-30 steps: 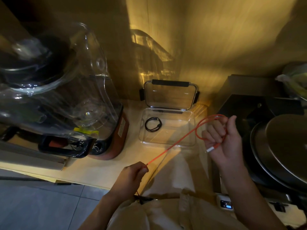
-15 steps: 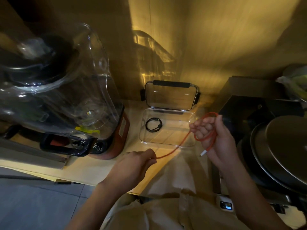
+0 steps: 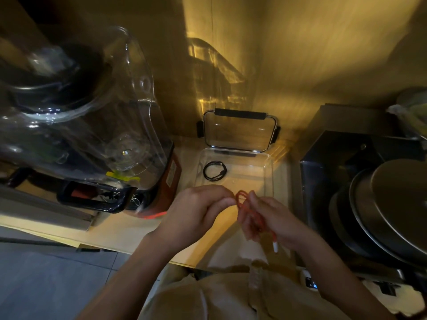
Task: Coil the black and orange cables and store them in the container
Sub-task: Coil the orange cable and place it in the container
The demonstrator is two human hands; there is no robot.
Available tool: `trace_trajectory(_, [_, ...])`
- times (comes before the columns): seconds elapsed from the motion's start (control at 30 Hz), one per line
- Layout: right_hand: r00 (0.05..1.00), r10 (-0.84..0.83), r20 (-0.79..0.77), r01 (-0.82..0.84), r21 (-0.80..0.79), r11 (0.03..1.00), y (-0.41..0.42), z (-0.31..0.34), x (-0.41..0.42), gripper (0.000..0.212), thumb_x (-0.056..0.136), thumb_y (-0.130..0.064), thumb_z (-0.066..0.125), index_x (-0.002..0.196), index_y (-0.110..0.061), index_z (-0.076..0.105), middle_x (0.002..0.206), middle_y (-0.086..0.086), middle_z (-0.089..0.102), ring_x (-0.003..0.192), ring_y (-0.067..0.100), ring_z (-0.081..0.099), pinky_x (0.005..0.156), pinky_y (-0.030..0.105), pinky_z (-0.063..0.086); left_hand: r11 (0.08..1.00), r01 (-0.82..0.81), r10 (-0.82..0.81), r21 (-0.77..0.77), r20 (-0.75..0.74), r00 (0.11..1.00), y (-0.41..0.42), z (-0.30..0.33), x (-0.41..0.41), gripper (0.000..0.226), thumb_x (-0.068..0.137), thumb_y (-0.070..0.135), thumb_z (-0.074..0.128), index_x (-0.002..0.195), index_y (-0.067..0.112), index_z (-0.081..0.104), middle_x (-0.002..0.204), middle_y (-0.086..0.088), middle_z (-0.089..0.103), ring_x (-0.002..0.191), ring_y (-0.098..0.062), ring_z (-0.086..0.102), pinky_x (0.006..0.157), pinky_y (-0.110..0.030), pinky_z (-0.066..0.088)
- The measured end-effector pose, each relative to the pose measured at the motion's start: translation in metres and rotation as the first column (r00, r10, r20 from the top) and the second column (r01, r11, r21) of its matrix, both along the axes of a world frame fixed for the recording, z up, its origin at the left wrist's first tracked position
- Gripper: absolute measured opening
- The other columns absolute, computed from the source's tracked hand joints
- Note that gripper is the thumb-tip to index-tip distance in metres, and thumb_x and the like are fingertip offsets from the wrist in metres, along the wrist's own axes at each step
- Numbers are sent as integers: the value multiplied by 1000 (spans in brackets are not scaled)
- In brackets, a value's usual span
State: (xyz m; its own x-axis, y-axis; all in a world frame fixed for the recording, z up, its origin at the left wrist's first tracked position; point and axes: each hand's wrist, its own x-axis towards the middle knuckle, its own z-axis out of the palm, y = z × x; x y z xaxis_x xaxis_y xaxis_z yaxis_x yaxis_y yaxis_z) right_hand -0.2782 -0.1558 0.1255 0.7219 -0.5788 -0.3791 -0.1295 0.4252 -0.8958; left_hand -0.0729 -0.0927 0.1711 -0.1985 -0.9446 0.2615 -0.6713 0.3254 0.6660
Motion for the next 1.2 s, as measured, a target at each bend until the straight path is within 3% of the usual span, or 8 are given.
trace_trajectory(0.1, [988, 80, 133, -97, 126, 987, 8, -4, 5, 66, 100, -58, 26, 82, -8, 64, 47, 1, 49, 41, 14, 39, 49, 30, 29, 997, -76, 75, -18, -60, 995, -4, 1, -4, 15, 98, 26, 59, 92, 16, 67, 73, 32, 50, 67, 14, 52, 63, -7, 37])
trace_trajectory(0.2, [943, 78, 325, -178, 290, 940, 13, -4, 8, 68, 98, -62, 23, 74, -10, 59, 44, -2, 40, 39, 14, 29, 47, 32, 21, 993, -119, 121, 18, -128, 984, -6, -1, -7, 16, 98, 27, 58, 90, 16, 66, 68, 19, 56, 62, 1, 57, 56, -16, 43])
trace_trajectory(0.37, [789, -53, 612, -286, 442, 850, 9, 3, 3, 60, 95, -61, 38, 66, -12, 57, 44, 0, 32, 38, 12, 27, 44, 27, 25, 979, -171, 193, 114, -229, 954, -5, -11, -9, 15, 96, 33, 58, 87, 24, 64, 69, 5, 65, 63, -13, 62, 56, -34, 50])
trace_trajectory(0.5, [668, -206, 715, -307, 517, 799, 8, 9, 3, 53, 101, -46, 42, 65, -10, 57, 41, 0, 23, 36, 12, 21, 44, 25, 28, 959, -195, 250, 206, -290, 924, -2, -22, -11, 17, 95, 35, 58, 85, 23, 64, 69, -1, 63, 64, -15, 60, 57, -22, 47])
trace_trajectory(0.7, [535, -377, 756, -236, 562, 793, -2, 8, -3, 59, 105, -44, 26, 68, -9, 56, 41, -3, 22, 36, 10, 17, 48, 26, 26, 917, -202, 323, 343, -342, 882, 10, -37, -5, 16, 95, 32, 58, 89, 19, 66, 65, -11, 57, 57, -5, 54, 57, -19, 43])
trace_trajectory(0.83, [498, -463, 734, -115, 585, 803, -9, 4, -8, 57, 105, -44, 28, 68, -11, 55, 47, -1, 34, 40, 12, 30, 49, 27, 29, 894, -174, 325, 412, -331, 886, 14, -44, -5, 11, 98, 27, 58, 95, 20, 67, 65, -11, 59, 54, -1, 55, 54, -15, 43])
trace_trajectory(1.1, [439, -683, 585, 295, 624, 724, -21, 11, -21, 55, 103, -51, 29, 63, -21, 52, 48, -8, 25, 43, 7, 24, 49, 22, 35, 860, -146, 308, 489, -267, 913, 22, -53, -6, 14, 98, 26, 59, 106, 31, 69, 65, 3, 64, 51, -3, 56, 50, -15, 43])
trace_trajectory(1.2, [407, -721, 561, 388, 609, 692, -23, 13, -20, 51, 102, -51, 31, 65, -21, 51, 46, -7, 34, 42, 7, 35, 51, 23, 38, 847, -101, 263, 521, -247, 933, 24, -51, -7, 18, 99, 24, 56, 109, 36, 66, 68, 13, 64, 56, -2, 58, 47, -13, 43])
